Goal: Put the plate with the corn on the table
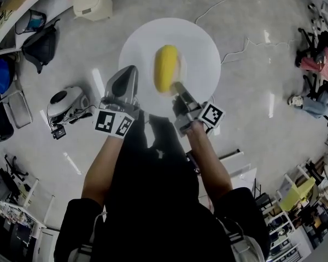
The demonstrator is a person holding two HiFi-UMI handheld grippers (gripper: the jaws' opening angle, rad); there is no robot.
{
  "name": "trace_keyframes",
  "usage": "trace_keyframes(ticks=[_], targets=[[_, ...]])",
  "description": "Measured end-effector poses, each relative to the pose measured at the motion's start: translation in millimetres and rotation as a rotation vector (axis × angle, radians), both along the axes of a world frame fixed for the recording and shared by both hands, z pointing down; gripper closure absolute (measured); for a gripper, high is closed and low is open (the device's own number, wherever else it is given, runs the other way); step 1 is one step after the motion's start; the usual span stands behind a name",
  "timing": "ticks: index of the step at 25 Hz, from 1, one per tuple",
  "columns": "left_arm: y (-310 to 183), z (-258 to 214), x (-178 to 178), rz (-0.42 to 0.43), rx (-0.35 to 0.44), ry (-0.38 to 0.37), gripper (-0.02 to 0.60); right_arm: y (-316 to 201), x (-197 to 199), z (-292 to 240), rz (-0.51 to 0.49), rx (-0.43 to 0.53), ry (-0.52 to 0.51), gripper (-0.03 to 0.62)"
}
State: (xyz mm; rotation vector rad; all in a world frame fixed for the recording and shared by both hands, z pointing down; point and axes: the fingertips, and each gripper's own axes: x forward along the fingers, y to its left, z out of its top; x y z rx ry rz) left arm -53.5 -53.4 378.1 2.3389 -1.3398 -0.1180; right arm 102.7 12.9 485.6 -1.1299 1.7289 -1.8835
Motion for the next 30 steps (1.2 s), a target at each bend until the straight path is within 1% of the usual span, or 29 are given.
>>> trace_keyframes(ticks=[8,13,18,24,30], targets=[[-15.6,24.6,-7.5,-0.024,0.005,0.007,0.578,-14.6,-0.6,32.7,0.002,0.008,-0.008,0.559],[-22.2,43.3,-11.5,-0.023,0.01,0.008,0.578,-22.9,-7.2,52.5,-0.021,0.012,0.004,0.56],[-29.6,60.1,-8.4,-0.019,0.003,0.017,0.578,-28.7,-10.2,69.3,-0.017,0.001,-0.002,0.559],[-36.2,68.4,-3.9,-0.02,0.027,0.037,0.578,-30.9,-12.5,86.0,-0.008,-0.009,-0.019,0.559],[-45.0,80.7,-4.3,-0.023,0.033,0.047,0.578,-35.7,-15.4,102.7,-0.011,-0.018,-0.018,0.559]])
